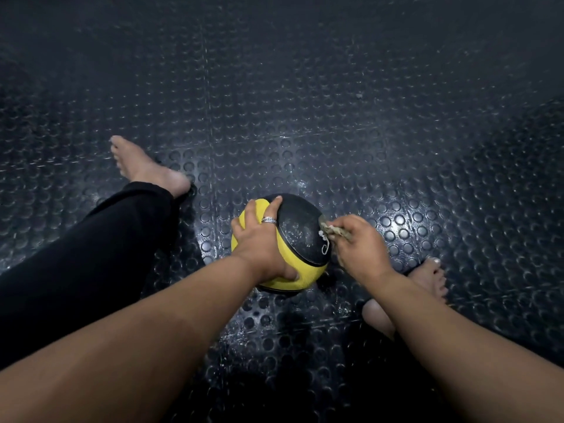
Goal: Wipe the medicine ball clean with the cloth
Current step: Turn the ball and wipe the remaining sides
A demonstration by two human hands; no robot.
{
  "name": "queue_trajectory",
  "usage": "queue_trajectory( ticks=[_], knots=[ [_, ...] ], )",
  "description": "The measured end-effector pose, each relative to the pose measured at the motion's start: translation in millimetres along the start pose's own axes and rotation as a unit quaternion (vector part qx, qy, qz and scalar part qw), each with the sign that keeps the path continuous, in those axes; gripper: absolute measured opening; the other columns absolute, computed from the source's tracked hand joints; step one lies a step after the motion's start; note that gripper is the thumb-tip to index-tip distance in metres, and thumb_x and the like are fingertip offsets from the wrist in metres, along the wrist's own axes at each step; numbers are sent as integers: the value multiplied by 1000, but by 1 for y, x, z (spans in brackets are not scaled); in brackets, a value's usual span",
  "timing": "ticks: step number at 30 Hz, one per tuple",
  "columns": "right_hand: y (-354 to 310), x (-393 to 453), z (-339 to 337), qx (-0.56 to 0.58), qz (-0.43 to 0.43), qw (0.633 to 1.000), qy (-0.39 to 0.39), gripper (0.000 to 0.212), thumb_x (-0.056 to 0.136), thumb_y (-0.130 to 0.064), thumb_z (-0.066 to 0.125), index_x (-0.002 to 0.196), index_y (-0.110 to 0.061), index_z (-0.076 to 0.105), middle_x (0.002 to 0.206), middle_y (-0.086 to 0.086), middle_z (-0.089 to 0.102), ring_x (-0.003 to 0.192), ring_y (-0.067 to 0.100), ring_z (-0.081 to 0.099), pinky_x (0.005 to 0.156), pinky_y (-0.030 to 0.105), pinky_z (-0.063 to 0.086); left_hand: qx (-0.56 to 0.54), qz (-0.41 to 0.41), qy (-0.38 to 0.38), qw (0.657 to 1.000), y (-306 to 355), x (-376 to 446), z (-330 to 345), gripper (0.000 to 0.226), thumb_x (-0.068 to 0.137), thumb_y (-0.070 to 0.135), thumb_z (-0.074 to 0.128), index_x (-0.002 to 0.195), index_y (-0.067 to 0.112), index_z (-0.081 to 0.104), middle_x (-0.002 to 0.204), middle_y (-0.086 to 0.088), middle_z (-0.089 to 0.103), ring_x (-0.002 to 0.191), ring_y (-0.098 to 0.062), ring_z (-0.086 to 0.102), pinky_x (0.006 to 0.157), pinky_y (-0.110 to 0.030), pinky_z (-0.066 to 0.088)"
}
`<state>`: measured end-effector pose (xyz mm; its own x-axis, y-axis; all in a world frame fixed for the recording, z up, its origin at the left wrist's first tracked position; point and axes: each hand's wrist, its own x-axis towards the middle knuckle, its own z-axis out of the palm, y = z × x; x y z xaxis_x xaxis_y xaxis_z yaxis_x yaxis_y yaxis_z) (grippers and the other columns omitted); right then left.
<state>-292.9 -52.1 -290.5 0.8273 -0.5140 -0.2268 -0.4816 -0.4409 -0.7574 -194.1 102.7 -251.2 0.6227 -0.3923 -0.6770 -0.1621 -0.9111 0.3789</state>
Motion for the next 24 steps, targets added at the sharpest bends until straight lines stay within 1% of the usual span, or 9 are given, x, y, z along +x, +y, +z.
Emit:
queue_trajectory(
  ticks=[3,6,11,14,15,17,19,21,24],
  knots=[
    [-28,13,11,23,-50,998,27,16,81,1,63,90,-11,70,87,-7,58,86,17,56,77,28,46,8,-2,2,1000,-2,-2,3,144,53,34,95,150,46,-11,159,-1,-22,146,-41,-13,119,-54,17],
    [-47,26,18,-2,-105,994,6,16,81,0,63,91,-10,70,90,-2,61,89,16,54,80,26,43,6,-2,2,1000,-4,-2,1,144,53,33,95,150,47,-11,159,0,-21,146,-41,-13,118,-54,18],
    [-12,6,4,-45,-56,997,0,17,83,3,59,93,-8,68,89,-1,59,83,14,52,64,15,34,-20,5,-3,1000,-11,4,-10,144,49,31,96,150,50,-5,160,2,-16,147,-38,-8,118,-54,18],
    [24,-14,-7,-160,12,979,-122,15,86,1,53,91,-5,67,83,2,58,72,14,50,56,13,32,-13,5,-6,1000,-11,7,-14,144,49,32,96,150,49,-5,160,1,-14,147,-39,-4,118,-53,19],
    [36,-21,-6,-174,35,975,-133,16,87,0,52,91,-4,67,78,-1,57,66,11,48,54,12,31,-11,2,-7,1000,-11,8,-15,144,49,33,96,150,48,-5,160,0,-13,147,-39,-3,118,-53,20],
    [48,-29,-4,-120,109,984,-70,13,88,-3,54,92,-4,67,68,-7,53,57,5,46,51,11,33,-18,0,-7,1000,-10,9,-16,143,49,33,96,150,49,-4,160,0,-14,147,-39,-4,117,-53,22],
    [39,-27,-1,13,183,983,23,8,90,-7,57,90,-7,65,63,-5,56,54,10,50,47,16,39,-25,-3,-6,1000,-7,7,-14,143,49,32,96,150,49,-3,160,1,-14,147,-39,-5,117,-55,22],
    [20,-17,-2,91,184,975,84,9,90,-8,59,89,-15,63,68,-6,59,60,10,53,46,8,37,-23,-2,-5,1000,-3,5,-11,143,50,31,96,151,48,-4,160,-1,-15,146,-41,-8,117,-55,21],
    [-14,3,-2,147,143,974,91,14,90,-10,60,92,-23,61,80,-10,62,75,9,58,59,16,42,-9,-4,-3,1000,2,4,-7,142,53,32,95,151,47,-7,160,-2,-17,146,-43,-10,117,-53,21]
  ],
)
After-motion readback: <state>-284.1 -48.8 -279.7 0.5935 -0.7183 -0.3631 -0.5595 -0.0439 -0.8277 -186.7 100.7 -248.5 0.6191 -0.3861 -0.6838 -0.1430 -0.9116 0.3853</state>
